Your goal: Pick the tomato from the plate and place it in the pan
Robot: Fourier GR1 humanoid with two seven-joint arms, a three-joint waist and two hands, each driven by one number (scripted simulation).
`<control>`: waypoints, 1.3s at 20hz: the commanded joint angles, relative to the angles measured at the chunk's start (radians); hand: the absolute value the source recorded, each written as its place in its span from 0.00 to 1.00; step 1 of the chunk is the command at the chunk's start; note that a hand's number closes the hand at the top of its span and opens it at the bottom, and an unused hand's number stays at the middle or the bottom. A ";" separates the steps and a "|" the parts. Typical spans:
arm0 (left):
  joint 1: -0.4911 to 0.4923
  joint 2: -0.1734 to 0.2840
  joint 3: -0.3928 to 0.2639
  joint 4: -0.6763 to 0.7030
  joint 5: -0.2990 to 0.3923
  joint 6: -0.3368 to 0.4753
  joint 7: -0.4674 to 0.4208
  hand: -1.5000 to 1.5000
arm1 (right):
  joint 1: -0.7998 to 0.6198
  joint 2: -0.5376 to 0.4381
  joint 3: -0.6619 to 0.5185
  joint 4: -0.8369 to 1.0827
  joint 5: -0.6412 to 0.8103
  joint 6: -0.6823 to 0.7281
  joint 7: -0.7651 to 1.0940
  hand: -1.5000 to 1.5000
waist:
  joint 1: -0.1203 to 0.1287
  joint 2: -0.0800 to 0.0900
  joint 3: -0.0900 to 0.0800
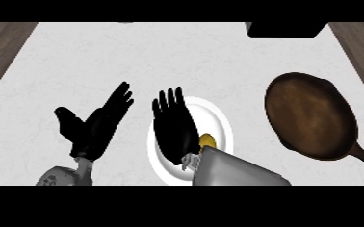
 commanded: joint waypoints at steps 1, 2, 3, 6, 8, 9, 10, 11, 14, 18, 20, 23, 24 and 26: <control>0.017 -0.011 -0.015 0.007 -0.008 -0.005 -0.014 0.50 | -0.031 0.086 0.045 0.068 -0.035 0.283 0.197 0.00 | 0.021 0.005 0.001; 0.005 0.021 0.019 -0.002 0.017 -0.031 -0.001 0.50 | 0.001 0.087 0.064 0.071 -0.046 0.306 0.256 0.00 | 0.022 0.007 0.003; -0.004 -0.007 -0.008 0.012 -0.013 -0.006 -0.009 0.50 | -0.005 0.088 0.060 0.081 -0.085 0.338 0.292 0.00 | 0.027 0.012 0.004; -0.041 -0.021 -0.010 0.029 -0.006 -0.022 0.001 0.50 | -0.016 0.089 0.075 0.090 -0.154 0.384 0.373 0.00 | 0.042 0.017 0.004; -0.004 -0.001 0.012 0.009 0.017 -0.046 -0.013 0.50 | 0.010 0.089 0.078 0.071 -0.178 0.385 0.448 0.00 | 0.042 0.012 0.005; -0.028 -0.013 -0.002 0.027 -0.006 -0.036 -0.015 0.50 | 0.023 0.089 0.109 0.055 -0.189 0.388 0.472 0.00 | 0.037 0.012 0.005; -0.052 -0.027 -0.004 0.030 -0.003 -0.022 0.012 0.50 | 0.028 0.089 0.110 0.088 -0.206 0.334 0.474 0.00 | 0.044 0.017 0.006; -0.020 -0.033 -0.025 0.066 -0.026 -0.040 -0.038 0.50 | 0.009 0.089 0.107 0.097 -0.217 0.340 0.480 0.00 | 0.041 0.018 0.005; 0.011 -0.028 -0.024 0.041 -0.028 -0.053 -0.062 0.50 | 0.036 0.089 0.166 0.099 -0.229 0.286 0.528 0.00 | 0.046 0.016 0.006; -0.025 -0.027 0.014 0.078 -0.012 -0.056 -0.048 0.50 | -0.019 0.089 0.171 0.107 -0.242 0.307 0.563 0.00 | 0.040 0.017 0.006; -0.012 -0.009 0.011 0.050 -0.011 -0.068 -0.034 0.50 | -0.062 0.089 0.145 0.137 -0.244 0.343 0.554 0.00 | 0.042 0.014 0.006; -0.031 -0.002 0.042 0.049 0.009 -0.070 -0.018 0.50 | -0.026 0.089 0.204 0.142 -0.188 0.339 0.596 0.00 | 0.026 0.011 0.006; -0.016 -0.016 0.022 0.047 -0.012 -0.054 -0.025 0.50 | -0.011 0.089 0.210 0.152 -0.190 0.329 0.599 0.00 | 0.027 0.012 0.007; -0.008 -0.054 -0.012 0.079 -0.036 -0.053 -0.057 0.50 | -0.047 0.089 0.185 0.158 -0.208 0.342 0.593 0.00 | 0.030 0.016 0.006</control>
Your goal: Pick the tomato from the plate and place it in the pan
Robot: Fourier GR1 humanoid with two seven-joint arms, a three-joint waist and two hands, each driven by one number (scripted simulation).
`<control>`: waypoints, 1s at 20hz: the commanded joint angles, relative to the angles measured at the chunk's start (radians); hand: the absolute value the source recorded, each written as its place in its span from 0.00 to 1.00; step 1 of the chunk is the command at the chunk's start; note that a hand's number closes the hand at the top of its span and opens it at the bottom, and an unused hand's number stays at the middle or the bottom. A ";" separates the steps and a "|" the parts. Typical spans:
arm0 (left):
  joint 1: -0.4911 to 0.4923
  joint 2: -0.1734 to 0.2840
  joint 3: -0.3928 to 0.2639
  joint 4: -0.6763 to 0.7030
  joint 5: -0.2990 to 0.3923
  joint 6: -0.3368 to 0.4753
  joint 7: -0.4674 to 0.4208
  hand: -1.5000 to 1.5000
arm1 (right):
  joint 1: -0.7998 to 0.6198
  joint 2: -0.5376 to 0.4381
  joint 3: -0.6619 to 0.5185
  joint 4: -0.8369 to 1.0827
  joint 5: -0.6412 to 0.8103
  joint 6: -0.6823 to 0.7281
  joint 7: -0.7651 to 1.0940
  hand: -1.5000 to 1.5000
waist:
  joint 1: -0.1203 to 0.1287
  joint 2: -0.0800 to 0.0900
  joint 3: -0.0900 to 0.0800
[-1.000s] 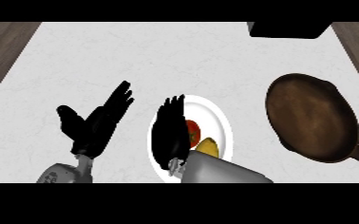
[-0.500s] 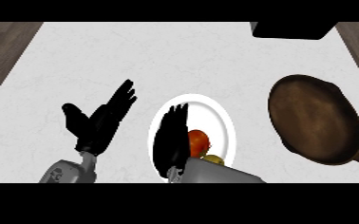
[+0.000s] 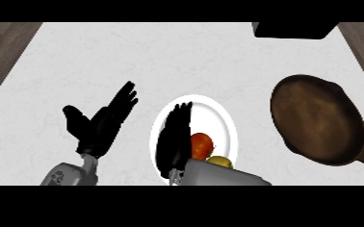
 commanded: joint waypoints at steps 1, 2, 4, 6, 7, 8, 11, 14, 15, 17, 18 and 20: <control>-0.011 0.001 0.012 -0.016 -0.008 0.010 0.019 0.50 | 0.031 0.021 0.036 0.065 0.033 0.015 0.180 0.00 | -0.013 0.006 0.003; -0.017 0.010 0.024 -0.003 0.003 -0.014 0.015 0.50 | 0.015 0.021 0.049 0.057 0.027 0.021 0.179 0.00 | -0.009 0.007 0.003; -0.012 0.031 0.041 -0.004 0.014 -0.043 -0.001 0.50 | 0.022 0.021 0.055 0.041 0.009 0.015 0.221 0.00 | 0.005 0.007 0.002; 0.015 0.002 0.014 -0.018 -0.014 -0.009 0.002 0.50 | -0.025 0.021 0.009 0.071 -0.013 0.044 0.174 0.00 | 0.001 0.007 0.003; -0.003 -0.002 0.024 -0.023 0.000 -0.012 0.018 0.50 | 0.000 0.021 0.022 0.089 0.013 0.012 0.175 0.00 | -0.006 0.008 0.003; -0.008 -0.004 0.008 -0.054 -0.021 0.013 0.046 0.50 | 0.005 0.021 0.031 0.111 0.024 0.002 0.162 0.00 | -0.005 0.007 0.003; 0.020 -0.015 0.014 -0.036 -0.021 -0.003 0.006 0.50 | -0.058 0.022 -0.021 0.157 0.021 0.010 0.120 0.00 | 0.001 0.010 0.003; 0.006 0.010 0.057 -0.032 0.000 -0.025 0.040 0.50 | -0.026 0.022 0.021 0.130 0.059 -0.052 0.094 1.00 | -0.011 0.009 0.003; 0.030 -0.020 0.027 -0.057 -0.025 0.007 0.040 0.50 | -0.035 0.022 0.035 0.133 0.053 -0.034 0.085 1.00 | -0.008 0.008 0.003; -0.001 -0.008 0.042 -0.004 -0.019 -0.050 0.004 0.50 | -0.080 0.022 0.082 0.159 0.070 -0.038 0.029 1.00 | -0.001 0.012 0.003; 0.018 -0.008 0.037 -0.038 -0.031 -0.029 0.021 0.50 | -0.078 0.022 0.096 0.169 0.093 -0.041 0.003 1.00 | -0.003 0.010 0.003; 0.030 -0.022 0.044 -0.021 -0.040 -0.031 -0.002 0.50 | -0.129 0.022 0.058 0.201 0.136 -0.019 -0.085 1.00 | -0.014 0.009 0.003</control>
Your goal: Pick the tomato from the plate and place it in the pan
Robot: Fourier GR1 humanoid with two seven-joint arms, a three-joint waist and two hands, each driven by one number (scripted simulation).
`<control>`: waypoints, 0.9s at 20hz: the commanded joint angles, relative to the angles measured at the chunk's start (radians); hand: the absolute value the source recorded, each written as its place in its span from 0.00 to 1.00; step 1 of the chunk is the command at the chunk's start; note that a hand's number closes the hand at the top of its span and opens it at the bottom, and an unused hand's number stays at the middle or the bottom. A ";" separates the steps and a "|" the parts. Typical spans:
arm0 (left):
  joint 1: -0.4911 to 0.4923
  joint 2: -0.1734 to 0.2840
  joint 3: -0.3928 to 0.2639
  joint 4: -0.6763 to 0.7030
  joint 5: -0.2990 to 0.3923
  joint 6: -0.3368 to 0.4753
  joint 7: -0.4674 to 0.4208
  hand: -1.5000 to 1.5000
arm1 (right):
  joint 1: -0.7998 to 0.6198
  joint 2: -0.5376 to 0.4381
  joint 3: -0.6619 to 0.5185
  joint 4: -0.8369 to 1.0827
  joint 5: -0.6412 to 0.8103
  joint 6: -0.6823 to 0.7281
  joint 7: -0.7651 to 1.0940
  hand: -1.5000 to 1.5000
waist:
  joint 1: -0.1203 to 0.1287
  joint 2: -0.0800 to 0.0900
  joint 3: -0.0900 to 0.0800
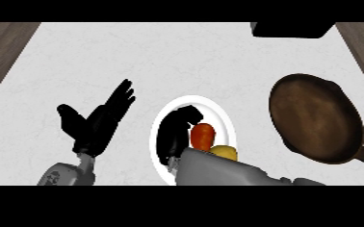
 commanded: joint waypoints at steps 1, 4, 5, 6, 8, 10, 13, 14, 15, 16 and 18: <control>0.028 -0.021 -0.014 0.005 -0.026 0.000 -0.014 0.50 | -0.016 0.005 0.056 0.014 0.029 0.000 0.075 1.00 | 0.003 0.009 0.003; 0.032 -0.032 0.020 -0.005 -0.016 0.002 -0.024 0.50 | 0.053 0.005 0.069 0.030 0.133 -0.038 0.030 1.00 | -0.018 0.007 0.003; 0.057 0.017 0.031 -0.042 0.009 -0.035 0.005 0.50 | 0.060 0.005 -0.034 0.010 0.092 -0.103 0.040 1.00 | -0.017 0.006 0.004; 0.056 -0.023 0.001 -0.027 -0.032 0.025 -0.011 0.50 | 0.164 0.005 -0.057 -0.052 0.069 -0.172 0.090 1.00 | -0.037 0.002 0.005; 0.048 0.003 0.053 -0.019 0.004 0.014 -0.007 0.50 | 0.230 0.005 -0.186 -0.161 0.002 -0.244 0.093 1.00 | -0.082 -0.005 0.008; 0.064 -0.002 0.060 -0.012 0.000 0.027 -0.021 0.50 | 0.321 0.005 -0.276 -0.240 -0.056 -0.343 0.078 1.00 | -0.109 -0.003 0.012; 0.090 -0.010 0.034 -0.019 -0.020 0.032 -0.024 0.50 | 0.417 -0.013 -0.261 -0.372 0.040 -0.461 0.134 1.00 | -0.099 -0.010 0.007; 0.085 0.015 0.062 -0.028 0.003 0.009 -0.020 0.50 | 0.424 -0.030 -0.261 -0.442 0.080 -0.485 0.152 1.00 | -0.099 -0.014 0.006; 0.067 0.001 0.063 -0.012 -0.005 0.032 -0.010 0.50 | 0.432 -0.056 -0.234 -0.512 0.135 -0.501 0.167 1.00 | -0.114 -0.018 0.006; 0.067 0.015 0.063 -0.029 -0.001 0.025 0.011 0.50 | 0.443 -0.094 -0.234 -0.535 0.193 -0.550 0.169 1.00 | -0.101 -0.016 0.006; 0.104 0.037 0.074 -0.042 0.019 -0.009 0.001 0.50 | 0.463 -0.115 -0.242 -0.645 0.263 -0.584 0.187 1.00 | -0.087 -0.017 0.005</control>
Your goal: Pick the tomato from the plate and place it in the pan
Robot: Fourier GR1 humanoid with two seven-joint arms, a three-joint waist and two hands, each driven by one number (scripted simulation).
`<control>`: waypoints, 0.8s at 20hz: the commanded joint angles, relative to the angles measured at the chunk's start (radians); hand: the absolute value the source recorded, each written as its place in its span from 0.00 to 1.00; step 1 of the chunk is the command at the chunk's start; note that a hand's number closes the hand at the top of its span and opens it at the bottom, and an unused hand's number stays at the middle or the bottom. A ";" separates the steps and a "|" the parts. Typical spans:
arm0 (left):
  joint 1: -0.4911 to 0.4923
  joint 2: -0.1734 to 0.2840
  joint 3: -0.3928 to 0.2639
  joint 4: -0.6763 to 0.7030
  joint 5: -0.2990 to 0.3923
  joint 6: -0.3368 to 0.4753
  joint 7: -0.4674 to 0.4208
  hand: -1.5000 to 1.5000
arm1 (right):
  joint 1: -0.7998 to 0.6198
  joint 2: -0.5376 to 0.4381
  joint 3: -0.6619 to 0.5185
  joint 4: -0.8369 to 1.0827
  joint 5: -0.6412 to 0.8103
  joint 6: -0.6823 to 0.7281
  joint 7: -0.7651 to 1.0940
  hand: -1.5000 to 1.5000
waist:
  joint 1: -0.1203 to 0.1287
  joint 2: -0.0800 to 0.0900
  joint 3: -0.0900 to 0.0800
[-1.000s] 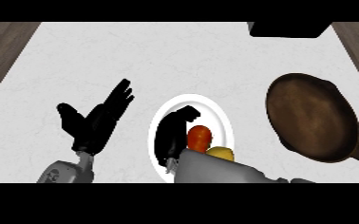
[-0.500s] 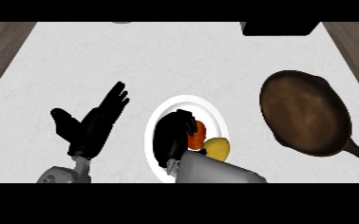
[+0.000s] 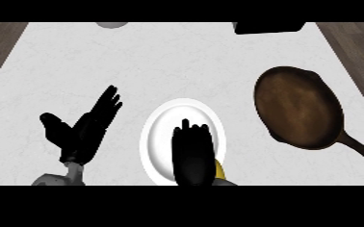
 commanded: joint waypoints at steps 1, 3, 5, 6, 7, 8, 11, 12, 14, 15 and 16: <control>0.009 0.012 0.013 -0.012 0.013 -0.009 0.011 0.50 | 0.054 -0.010 0.000 -0.240 0.140 -0.127 0.153 1.00 | -0.004 -0.006 -0.001; 0.026 0.005 -0.015 -0.021 -0.017 -0.008 -0.010 0.50 | 0.130 -0.032 0.014 -0.306 0.218 -0.191 0.167 1.00 | 0.011 0.002 -0.001; 0.013 -0.033 -0.025 -0.023 -0.020 0.030 0.006 0.50 | 0.181 -0.054 -0.022 -0.420 0.236 -0.230 0.143 1.00 | 0.007 0.005 0.000; 0.019 -0.008 -0.027 -0.034 -0.012 -0.002 0.014 0.50 | 0.202 -0.035 -0.016 -0.485 0.251 -0.241 0.145 1.00 | 0.005 0.002 0.000; 0.000 -0.004 -0.005 0.005 -0.014 -0.006 -0.004 0.50 | 0.232 -0.031 -0.035 -0.508 0.257 -0.267 0.137 1.00 | 0.010 0.011 -0.001; 0.019 -0.011 -0.017 -0.014 -0.012 -0.007 -0.007 0.50 | 0.277 -0.050 -0.038 -0.535 0.271 -0.322 0.115 1.00 | 0.018 0.011 0.000; -0.010 -0.009 -0.002 -0.002 -0.011 -0.014 -0.008 0.50 | 0.388 -0.112 -0.086 -0.643 0.278 -0.389 0.060 1.00 | 0.026 0.017 -0.001; -0.022 0.000 -0.006 -0.024 -0.004 -0.028 0.017 0.50 | 0.414 -0.126 -0.128 -0.645 0.252 -0.411 0.032 1.00 | 0.038 0.020 -0.001; -0.014 -0.017 -0.014 0.006 -0.021 -0.024 -0.011 0.50 | 0.461 -0.103 -0.158 -0.637 0.233 -0.490 -0.002 1.00 | 0.046 0.023 -0.001; -0.008 -0.026 -0.037 -0.049 -0.026 -0.002 0.033 0.50 | 0.493 -0.150 -0.221 -0.636 0.175 -0.532 -0.056 1.00 | 0.054 0.023 0.000; 0.006 0.007 0.005 -0.040 0.014 -0.057 0.016 0.50 | 0.561 -0.166 -0.180 -0.578 0.205 -0.619 -0.092 1.00 | 0.057 0.022 -0.001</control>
